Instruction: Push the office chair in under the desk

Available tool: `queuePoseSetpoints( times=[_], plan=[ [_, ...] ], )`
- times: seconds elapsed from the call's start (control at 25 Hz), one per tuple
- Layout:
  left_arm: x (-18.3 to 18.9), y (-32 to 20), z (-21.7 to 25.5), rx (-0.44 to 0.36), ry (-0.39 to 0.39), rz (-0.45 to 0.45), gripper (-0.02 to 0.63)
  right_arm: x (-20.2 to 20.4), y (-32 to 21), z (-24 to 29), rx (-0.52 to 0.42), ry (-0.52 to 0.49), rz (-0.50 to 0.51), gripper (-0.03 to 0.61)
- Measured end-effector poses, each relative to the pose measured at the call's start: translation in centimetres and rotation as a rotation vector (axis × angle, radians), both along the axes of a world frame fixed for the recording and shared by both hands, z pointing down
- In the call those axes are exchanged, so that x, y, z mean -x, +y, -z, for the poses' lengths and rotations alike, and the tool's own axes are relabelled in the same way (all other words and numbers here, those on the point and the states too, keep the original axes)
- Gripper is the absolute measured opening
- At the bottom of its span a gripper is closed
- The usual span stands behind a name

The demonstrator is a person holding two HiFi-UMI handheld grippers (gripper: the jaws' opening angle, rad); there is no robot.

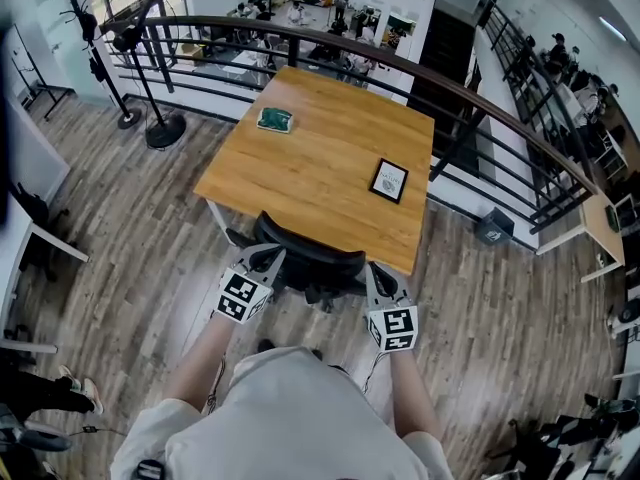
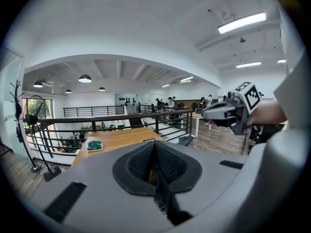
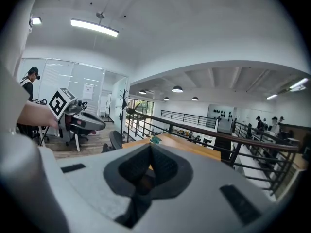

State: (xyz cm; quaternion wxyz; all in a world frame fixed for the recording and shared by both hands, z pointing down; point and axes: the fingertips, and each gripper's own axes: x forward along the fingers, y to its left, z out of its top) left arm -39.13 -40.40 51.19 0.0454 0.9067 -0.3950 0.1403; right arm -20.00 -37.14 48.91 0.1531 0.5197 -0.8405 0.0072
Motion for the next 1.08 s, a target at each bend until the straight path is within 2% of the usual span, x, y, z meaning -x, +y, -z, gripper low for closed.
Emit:
queuePoseSetpoints(
  times=[0.4, 1.08],
  plan=[
    [0.3, -0.7, 1.1, -0.022, -0.001, 0.016, -0.006, -1.5, -0.5, 1.1, -0.019, -0.011, -0.038, 0.002],
    [0.1, -1.3, 1.0, -0.033, -0.013, -0.008, -0.006, -1.0, -0.7, 1.5, -0.032, 0.004, -0.039, 0.002]
  ],
)
